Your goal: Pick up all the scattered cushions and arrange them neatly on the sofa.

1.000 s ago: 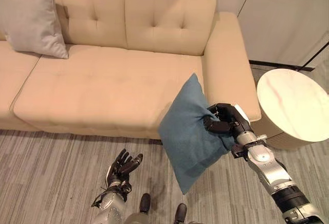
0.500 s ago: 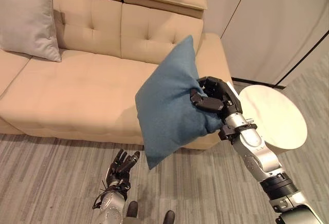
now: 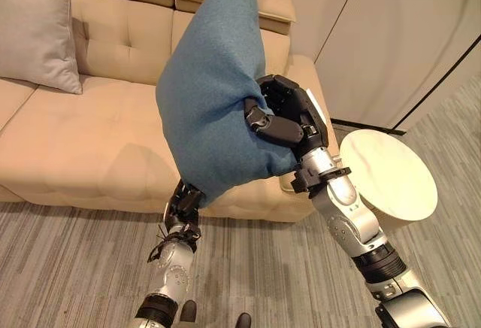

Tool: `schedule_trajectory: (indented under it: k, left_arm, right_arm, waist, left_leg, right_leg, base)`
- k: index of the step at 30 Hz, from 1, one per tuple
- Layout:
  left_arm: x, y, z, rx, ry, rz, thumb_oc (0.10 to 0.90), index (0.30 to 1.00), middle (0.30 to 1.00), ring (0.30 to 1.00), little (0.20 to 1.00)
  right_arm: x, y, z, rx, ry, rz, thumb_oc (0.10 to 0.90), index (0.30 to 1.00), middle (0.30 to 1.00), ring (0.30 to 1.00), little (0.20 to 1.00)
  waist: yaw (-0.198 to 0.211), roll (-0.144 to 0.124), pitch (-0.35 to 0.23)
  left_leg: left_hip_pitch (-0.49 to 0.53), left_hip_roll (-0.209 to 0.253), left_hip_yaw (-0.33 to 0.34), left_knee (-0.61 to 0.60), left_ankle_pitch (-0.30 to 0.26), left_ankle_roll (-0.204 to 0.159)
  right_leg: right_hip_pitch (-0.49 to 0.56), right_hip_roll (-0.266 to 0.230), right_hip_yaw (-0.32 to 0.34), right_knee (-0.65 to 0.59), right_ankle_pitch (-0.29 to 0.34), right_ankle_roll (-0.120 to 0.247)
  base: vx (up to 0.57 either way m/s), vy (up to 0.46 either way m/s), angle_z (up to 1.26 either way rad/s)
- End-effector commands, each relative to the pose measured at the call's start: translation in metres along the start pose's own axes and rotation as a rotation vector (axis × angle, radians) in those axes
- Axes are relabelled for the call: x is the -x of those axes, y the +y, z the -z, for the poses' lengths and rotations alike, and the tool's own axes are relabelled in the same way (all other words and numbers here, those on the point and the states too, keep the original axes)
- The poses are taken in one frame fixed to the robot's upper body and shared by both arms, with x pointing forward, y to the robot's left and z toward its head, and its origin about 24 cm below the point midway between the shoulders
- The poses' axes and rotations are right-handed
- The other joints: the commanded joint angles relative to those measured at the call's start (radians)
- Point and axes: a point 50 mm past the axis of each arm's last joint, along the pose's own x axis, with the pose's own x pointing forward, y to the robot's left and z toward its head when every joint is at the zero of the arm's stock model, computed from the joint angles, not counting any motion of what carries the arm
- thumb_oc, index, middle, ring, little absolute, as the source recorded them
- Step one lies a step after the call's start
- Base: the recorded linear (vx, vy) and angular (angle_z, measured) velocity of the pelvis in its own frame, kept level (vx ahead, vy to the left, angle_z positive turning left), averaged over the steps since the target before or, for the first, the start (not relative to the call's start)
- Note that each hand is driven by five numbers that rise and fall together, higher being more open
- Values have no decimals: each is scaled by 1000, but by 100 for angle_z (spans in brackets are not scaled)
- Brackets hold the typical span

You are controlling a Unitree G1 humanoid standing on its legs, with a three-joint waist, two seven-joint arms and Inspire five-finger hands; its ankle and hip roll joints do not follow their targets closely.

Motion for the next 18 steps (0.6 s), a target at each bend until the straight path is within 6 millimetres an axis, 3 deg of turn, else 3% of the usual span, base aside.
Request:
schedule_trajectory:
  k: [1,2,3,4,10,18]
  left_arm:
    - [-6,-93,-12,-41,-107,388,800,900,900,900,900]
    - [-5,-98,-13,-31,-112,409,596,594,594,594,594]
    - [-5,-98,-13,-31,-112,409,596,594,594,594,594]
    - [-5,-101,-13,-22,-114,419,400,300,300,300,300]
    - [-5,-102,-16,-32,-116,449,400,300,300,300,300]
    - [-1,-75,-11,-119,-80,442,400,300,300,300,300]
  right_arm:
    - [-17,34,-80,-205,-494,-158,400,300,300,300,300]
    - [-18,33,-78,-201,-487,-153,400,300,300,300,300]
    - [-18,33,-78,-200,-487,-153,400,300,300,300,300]
    - [-18,33,-77,-201,-483,-150,400,300,300,300,300]
    - [-15,28,-68,-191,-443,-132,400,300,300,300,300]
    - [7,2,-38,-45,-287,-49,400,300,300,300,300]
  waist:
    - [-17,27,-224]
    - [-19,32,-224]
    - [-19,32,-224]
    - [-20,34,-224]
    - [-28,54,-223]
    - [-41,89,-207]
  left_leg:
    - [36,14,-21,1,-112,-49]
    - [37,12,-20,1,-112,-49]
    - [37,12,-19,1,-112,-49]
    - [37,11,-19,1,-112,-48]
    - [40,6,-14,1,-111,-44]
    - [23,5,-32,1,-94,-45]
  right_leg:
    - [-19,-80,-64,49,7,105]
    - [-17,-83,-64,48,10,106]
    - [-17,-83,-64,48,10,106]
    - [-16,-83,-65,47,11,107]
    - [-18,-91,-59,52,12,110]
    - [-34,-91,-54,95,-19,97]
  base:
    - [0,0,0]
    - [0,0,0]
    - [0,0,0]
    - [0,0,0]
    - [-7,0,0]
    - [-24,-21,2]
